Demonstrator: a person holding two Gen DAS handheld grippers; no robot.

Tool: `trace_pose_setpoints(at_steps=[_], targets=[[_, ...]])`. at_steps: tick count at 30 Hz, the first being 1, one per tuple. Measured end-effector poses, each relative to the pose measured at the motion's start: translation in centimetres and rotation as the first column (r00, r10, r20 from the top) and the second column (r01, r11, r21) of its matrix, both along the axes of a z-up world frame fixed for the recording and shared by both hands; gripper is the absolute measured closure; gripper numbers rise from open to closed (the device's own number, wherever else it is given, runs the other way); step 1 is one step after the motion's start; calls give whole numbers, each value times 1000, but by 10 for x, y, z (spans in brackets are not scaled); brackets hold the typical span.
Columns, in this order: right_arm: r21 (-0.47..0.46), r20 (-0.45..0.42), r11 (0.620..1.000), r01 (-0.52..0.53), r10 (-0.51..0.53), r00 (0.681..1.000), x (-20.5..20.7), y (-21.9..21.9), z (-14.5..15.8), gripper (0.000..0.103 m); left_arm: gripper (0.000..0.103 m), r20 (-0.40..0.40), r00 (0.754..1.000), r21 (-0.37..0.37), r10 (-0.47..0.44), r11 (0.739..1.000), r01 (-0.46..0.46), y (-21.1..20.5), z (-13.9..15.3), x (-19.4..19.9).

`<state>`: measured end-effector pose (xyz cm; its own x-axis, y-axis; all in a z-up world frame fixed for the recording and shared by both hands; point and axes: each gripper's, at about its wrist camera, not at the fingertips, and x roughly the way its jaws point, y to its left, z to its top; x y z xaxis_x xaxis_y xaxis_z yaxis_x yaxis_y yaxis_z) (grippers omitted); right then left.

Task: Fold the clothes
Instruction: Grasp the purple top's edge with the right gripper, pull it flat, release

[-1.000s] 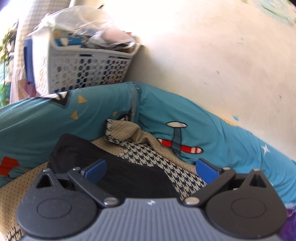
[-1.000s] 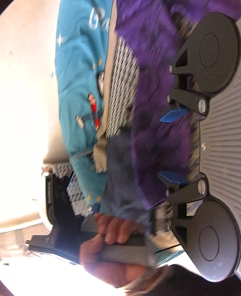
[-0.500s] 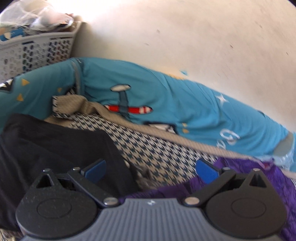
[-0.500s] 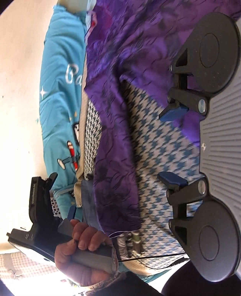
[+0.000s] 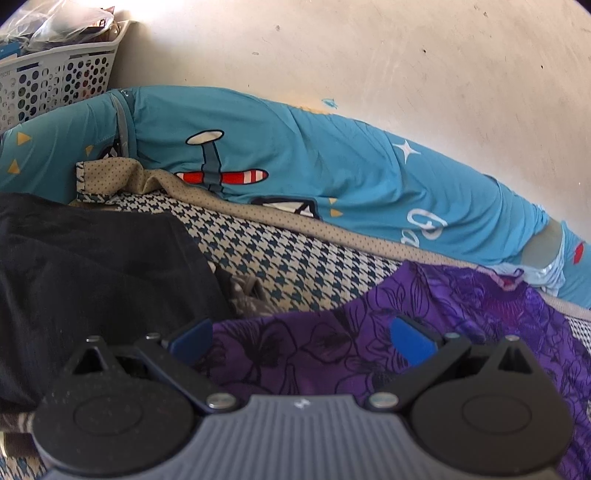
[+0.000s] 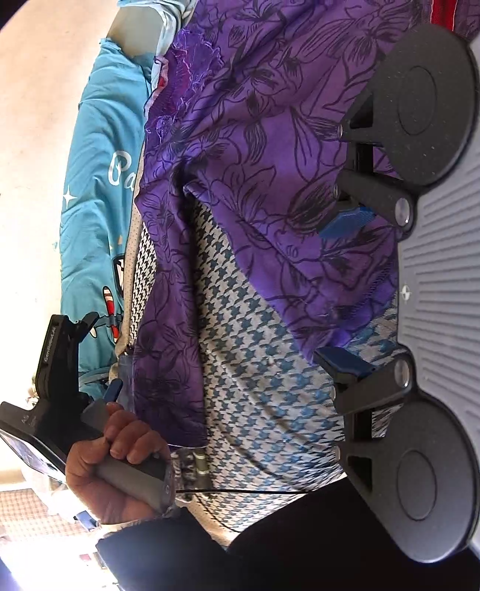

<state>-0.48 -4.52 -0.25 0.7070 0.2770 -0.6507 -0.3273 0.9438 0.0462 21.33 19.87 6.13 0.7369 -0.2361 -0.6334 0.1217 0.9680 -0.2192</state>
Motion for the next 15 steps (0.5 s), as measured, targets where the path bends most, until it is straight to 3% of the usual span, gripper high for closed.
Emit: trace_pose_setpoints(at_steps=[9,13,15], targets=[[-155,70,987,-38,49,996,-6,23,-14,41,0,-27,999,2,-20,1000,20,-3,-6,-5],[-190,108,981,-33,54,993,-5,28,-18,64,0,-35,999,16,-26,1000,27,-6,-9,-5],[-194,117,980,-34,57,992,-4,29,-20,67,0,-37,999,22,-30,999,31,-8,-10,-5]])
